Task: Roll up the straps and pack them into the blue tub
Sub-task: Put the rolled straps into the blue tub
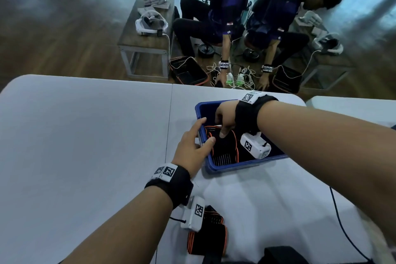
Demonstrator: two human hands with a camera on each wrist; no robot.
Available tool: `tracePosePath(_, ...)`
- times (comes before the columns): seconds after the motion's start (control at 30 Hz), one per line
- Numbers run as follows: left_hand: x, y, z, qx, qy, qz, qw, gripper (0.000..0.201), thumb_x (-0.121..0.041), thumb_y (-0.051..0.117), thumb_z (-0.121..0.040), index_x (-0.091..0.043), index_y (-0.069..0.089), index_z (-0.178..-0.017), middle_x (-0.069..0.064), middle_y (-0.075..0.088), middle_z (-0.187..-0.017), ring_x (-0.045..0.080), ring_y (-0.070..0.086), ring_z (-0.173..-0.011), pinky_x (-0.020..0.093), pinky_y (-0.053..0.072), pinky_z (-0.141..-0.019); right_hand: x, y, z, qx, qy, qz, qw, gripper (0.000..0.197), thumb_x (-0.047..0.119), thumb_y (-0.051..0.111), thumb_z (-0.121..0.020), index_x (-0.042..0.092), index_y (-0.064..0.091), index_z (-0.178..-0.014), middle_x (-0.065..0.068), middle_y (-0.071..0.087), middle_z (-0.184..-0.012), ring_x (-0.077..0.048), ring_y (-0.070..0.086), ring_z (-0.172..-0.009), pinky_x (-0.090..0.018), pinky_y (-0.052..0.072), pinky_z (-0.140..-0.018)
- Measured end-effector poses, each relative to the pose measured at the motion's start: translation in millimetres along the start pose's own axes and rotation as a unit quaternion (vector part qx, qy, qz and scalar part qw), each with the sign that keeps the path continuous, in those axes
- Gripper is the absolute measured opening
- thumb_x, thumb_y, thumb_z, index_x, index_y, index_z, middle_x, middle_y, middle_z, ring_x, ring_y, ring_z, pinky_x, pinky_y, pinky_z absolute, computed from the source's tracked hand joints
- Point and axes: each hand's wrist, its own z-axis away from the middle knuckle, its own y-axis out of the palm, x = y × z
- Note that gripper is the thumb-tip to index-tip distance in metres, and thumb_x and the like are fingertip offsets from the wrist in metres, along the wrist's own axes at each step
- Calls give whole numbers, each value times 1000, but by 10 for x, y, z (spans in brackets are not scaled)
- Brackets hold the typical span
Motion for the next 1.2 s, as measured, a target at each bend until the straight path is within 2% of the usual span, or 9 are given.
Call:
tracePosePath(0.07,-14,-7,12,2,-1,1,1000,57,-46,63,-93,-65,35,-138,1,61,-124,13,65,-70,33,60,-76,-61,-24,102,-22,-1,-17,1000,60,30,89,-71,15,65,-124,-5,70,-114,-23,65,-96,-32,52,-81)
tracePosePath(0.13,-32,-13,21,3,-4,8,1000,56,-45,63,-94,-65,35,-138,-3,58,-128,18,69,-78,35,61,-80,-146,-35,249,-46,-1,-34,998,61,31,89,-71,18,64,-125,-2,68,-119,-20,61,-96,-30,49,-80)
tracePosePath(0.3,-65,-26,31,7,-10,14,1000,55,-41,63,-96,-61,37,-140,-5,54,-126,22,70,-86,41,61,-84,-364,50,758,-106,-7,-95,990,53,30,86,-74,20,64,-122,3,68,-111,-19,63,-101,-29,48,-85)
tracePosePath(0.4,-85,-24,43,6,-11,20,1000,53,-38,63,-97,-60,39,-138,-4,54,-127,22,70,-88,40,61,-85,-446,208,1070,-130,-20,-140,981,47,31,85,-75,21,65,-118,6,69,-104,-14,65,-93,-31,51,-86)
tracePosePath(0.53,-94,-21,56,2,-5,32,999,53,-35,63,-98,-56,39,-140,-4,55,-128,18,72,-89,40,62,-82,-470,486,1423,-133,-35,-197,971,40,30,84,-77,26,65,-112,9,69,-101,0,60,-77,-20,50,-74)
tracePosePath(0.8,-77,-30,43,8,6,10,1000,53,-39,61,-98,-51,37,-144,-5,57,-135,12,70,-91,42,61,-86,-285,1162,1666,-124,-57,-250,959,35,28,82,-78,25,65,-109,10,66,-100,12,55,-69,-7,40,-62)
tracePosePath(0.93,-67,-33,42,9,8,3,1000,54,-43,61,-98,-53,36,-144,-5,55,-140,13,70,-87,37,62,-81,-156,1452,1543,-102,-50,-266,957,36,29,81,-78,27,64,-109,11,67,-102,7,55,-71,-14,44,-68)
tracePosePath(1.07,-85,-26,40,12,4,-2,1000,55,-41,58,-99,-49,35,-147,-6,52,-142,4,64,-89,19,57,-69,13,1687,1429,-71,-51,-279,956,44,26,82,-76,28,62,-116,10,65,-106,0,55,-75,-25,46,-75)
tracePosePath(1.2,-115,-34,57,15,1,-3,1000,55,-39,58,-100,-46,35,-149,-6,52,-140,-2,62,-87,13,54,-63,231,1864,1379,-53,-73,-239,967,63,32,85,-72,32,55,-128,9,58,-122,-12,57,-102,-28,48,-84)
